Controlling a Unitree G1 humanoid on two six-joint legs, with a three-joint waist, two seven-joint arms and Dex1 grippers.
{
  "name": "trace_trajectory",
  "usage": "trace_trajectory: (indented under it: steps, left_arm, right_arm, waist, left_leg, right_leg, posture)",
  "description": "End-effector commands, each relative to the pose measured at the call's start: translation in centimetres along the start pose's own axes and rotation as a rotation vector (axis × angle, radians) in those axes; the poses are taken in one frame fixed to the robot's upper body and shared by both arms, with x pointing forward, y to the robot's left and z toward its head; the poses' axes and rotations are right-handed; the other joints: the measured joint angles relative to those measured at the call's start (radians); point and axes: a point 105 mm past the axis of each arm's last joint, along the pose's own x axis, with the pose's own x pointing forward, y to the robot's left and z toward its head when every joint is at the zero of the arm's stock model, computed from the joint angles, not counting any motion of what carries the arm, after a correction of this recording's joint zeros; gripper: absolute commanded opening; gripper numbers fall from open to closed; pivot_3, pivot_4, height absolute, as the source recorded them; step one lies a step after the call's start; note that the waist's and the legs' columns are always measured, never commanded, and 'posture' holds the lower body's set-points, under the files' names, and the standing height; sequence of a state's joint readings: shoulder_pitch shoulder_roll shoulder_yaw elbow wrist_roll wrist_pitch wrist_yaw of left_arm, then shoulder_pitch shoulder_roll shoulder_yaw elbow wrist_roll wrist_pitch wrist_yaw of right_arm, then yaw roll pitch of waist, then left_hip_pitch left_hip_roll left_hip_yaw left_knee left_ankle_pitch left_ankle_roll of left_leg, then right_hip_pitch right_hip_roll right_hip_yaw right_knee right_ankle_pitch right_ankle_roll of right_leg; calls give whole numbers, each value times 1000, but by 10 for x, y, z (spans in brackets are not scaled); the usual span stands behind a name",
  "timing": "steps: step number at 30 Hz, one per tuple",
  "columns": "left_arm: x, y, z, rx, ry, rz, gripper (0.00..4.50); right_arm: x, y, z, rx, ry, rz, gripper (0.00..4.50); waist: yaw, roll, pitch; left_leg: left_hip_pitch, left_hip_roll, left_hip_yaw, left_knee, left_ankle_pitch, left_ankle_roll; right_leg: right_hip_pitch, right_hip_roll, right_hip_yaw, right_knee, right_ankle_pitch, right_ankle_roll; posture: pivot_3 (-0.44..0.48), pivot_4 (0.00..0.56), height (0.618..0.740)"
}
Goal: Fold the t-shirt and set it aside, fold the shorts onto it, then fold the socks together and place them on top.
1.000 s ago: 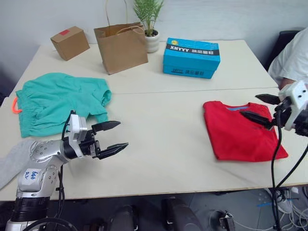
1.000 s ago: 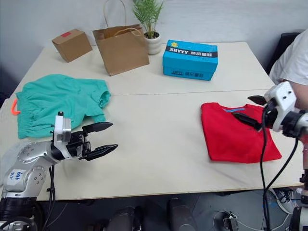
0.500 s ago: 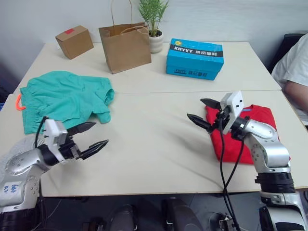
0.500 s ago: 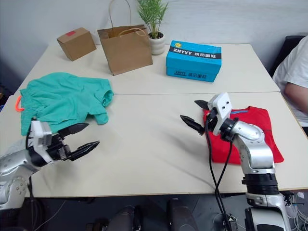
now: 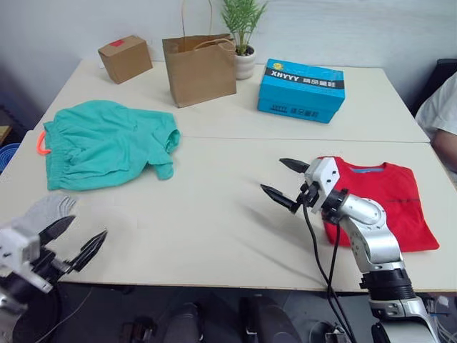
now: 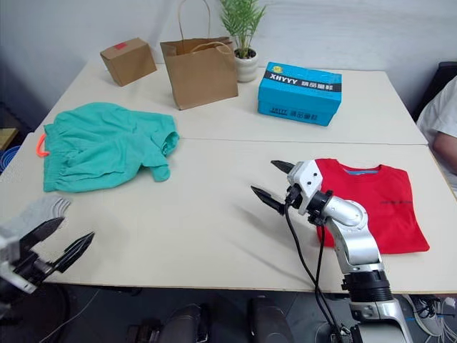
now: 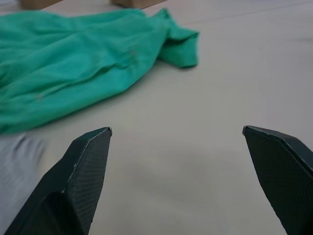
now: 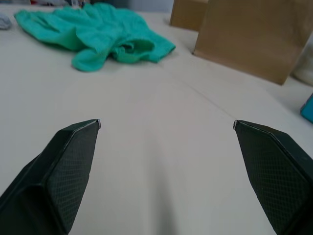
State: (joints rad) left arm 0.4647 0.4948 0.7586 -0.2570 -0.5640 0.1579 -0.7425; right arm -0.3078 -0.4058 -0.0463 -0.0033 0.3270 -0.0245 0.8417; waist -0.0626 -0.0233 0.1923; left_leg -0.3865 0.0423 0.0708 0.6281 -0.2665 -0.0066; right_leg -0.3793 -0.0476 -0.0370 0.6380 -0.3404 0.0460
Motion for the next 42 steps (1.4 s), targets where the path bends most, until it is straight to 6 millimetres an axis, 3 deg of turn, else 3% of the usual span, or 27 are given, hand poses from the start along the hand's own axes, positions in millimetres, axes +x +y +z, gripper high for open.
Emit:
trace_trajectory:
  steps: [1, 5, 7, 8, 13, 17, 20, 21, 24, 30, 36, 39, 42]
  left_arm:
    - [-45, 12, -10, 25, 70, 162, 4500]
    - [-77, 14, -22, -20, 142, 289, 4500]
    - [-82, 16, -24, -34, 145, 332, 4500]
    - [-78, 16, -22, -40, 133, 324, 4500]
    - [-36, 17, 0, 42, 109, 232, 4500]
    - [15, 16, 16, 350, 265, 114, 4500]
    - [53, 13, 28, 376, 253, 71, 4500]
    - [65, 14, 31, 389, 250, 62, 4500]
    - [95, 20, 31, 428, 280, 26, 4500]
    - [125, 40, 26, 415, 370, -30, 4500]
    - [155, 52, 26, 318, 349, -44, 4500]
    - [181, 54, 32, 353, 344, -74, 4500]
    - [193, 56, 30, 378, 366, -96, 4500]
  right_arm:
    - [-34, 12, 24, -116, -77, 101, 4467]
    - [-62, 20, 16, -185, -19, 166, 4467]
    - [-68, 21, 9, -197, -3, 175, 4467]
    - [-68, 22, 7, -199, -3, 181, 4467]
    - [-54, 22, 10, -200, -44, 187, 4467]
    - [-45, 25, 13, -193, -66, 201, 4467]
    - [-36, 26, 15, -191, -82, 182, 4467]
    - [-33, 25, 16, -193, -89, 169, 4467]
    - [-27, 27, 17, -198, -97, 154, 4467]
    - [-29, 28, 18, -204, -89, 107, 4467]
    - [-33, 29, 18, -203, -76, 86, 4467]
    - [-33, 29, 18, -205, -73, 80, 4467]
    - [-32, 27, 19, -209, -72, 71, 4467]
  waist:
    - [10, 0, 0]
    - [20, -1, 0]
    - [25, -1, -1]
    - [27, -1, -1]
    - [35, -1, 0]
    - [37, -1, -1]
    - [34, 1, -2]
    - [33, 1, -2]
    - [27, 1, -2]
    - [28, 0, -2]
    - [35, -1, -2]
    - [37, -3, -2]
    - [37, -4, -2]
  left_leg:
    - [0, 0, 0, 0, -1, -2]
    - [-2, 0, 0, -2, -6, 1]
    - [-1, 1, 0, -1, -6, 0]
    - [-1, 1, 0, -1, -6, -1]
    - [-1, 4, 2, -1, -4, -4]
    - [-1, 5, 2, -1, -2, -5]
    - [-1, 5, 3, -2, -2, -5]
    - [-1, 5, 3, -2, -1, -4]
    - [0, 5, 4, -4, 0, -3]
    - [-5, 6, 8, -8, 4, -10]
    - [-3, 6, 9, -4, 8, -10]
    - [-2, 6, 9, 1, 9, -9]
    - [-2, 5, 9, 2, 10, -9]
  right_leg:
    - [0, 0, 0, -1, 0, 0]
    - [2, -1, 0, -10, -1, -2]
    - [1, 0, 0, -10, -2, -4]
    - [2, 0, 0, -10, -8, -15]
    - [2, 0, -2, -8, -9, -20]
    - [3, 0, -4, -7, -9, -20]
    - [3, -2, -4, -5, -6, -14]
    - [2, -2, -4, -4, -1, -6]
    - [0, -1, -4, -3, -1, -6]
    - [-14, 1, -3, 11, -5, -8]
    - [-14, 2, -2, 19, -7, -9]
    - [-13, 2, -2, 23, -6, -8]
    - [-13, 2, -1, 23, -5, -7]
  posture:
    - [0, 150, 740]
    - [0, 150, 740]
    - [0, 150, 740]
    - [0, 150, 740]
    - [0, 150, 740]
    - [0, 150, 740]
    - [0, 150, 740]
    - [0, 150, 740]
    - [0, 150, 740]
    - [0, 150, 740]
    - [0, 150, 740]
    - [0, 150, 740]
    - [0, 150, 740]
